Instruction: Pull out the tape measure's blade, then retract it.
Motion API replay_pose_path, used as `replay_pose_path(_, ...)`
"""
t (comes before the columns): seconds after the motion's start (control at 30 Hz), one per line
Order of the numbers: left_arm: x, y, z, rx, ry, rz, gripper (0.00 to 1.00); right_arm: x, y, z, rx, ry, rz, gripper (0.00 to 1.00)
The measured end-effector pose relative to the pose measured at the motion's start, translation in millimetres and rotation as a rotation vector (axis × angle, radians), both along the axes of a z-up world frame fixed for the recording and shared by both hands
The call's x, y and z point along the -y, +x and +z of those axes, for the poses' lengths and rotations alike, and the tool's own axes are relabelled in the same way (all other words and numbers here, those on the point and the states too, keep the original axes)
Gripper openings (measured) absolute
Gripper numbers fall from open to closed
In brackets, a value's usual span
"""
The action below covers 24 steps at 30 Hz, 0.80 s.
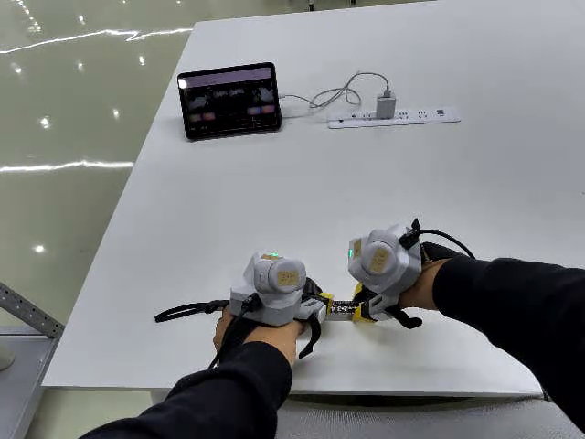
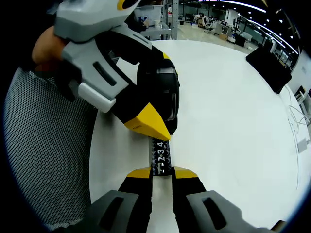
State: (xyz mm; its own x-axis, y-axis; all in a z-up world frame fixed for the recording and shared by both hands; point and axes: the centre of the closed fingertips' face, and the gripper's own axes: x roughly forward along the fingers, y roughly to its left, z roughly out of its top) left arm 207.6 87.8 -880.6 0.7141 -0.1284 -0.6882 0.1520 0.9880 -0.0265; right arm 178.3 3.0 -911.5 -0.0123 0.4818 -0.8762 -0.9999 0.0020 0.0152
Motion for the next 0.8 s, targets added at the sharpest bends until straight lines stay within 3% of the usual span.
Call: replay_pose_path(0.8,0.4,-0.1,0.2,-0.003,-0.010,0.000,0.64,-8.6,-0.5,2.1,-0.005,0.029,0.008,0.10)
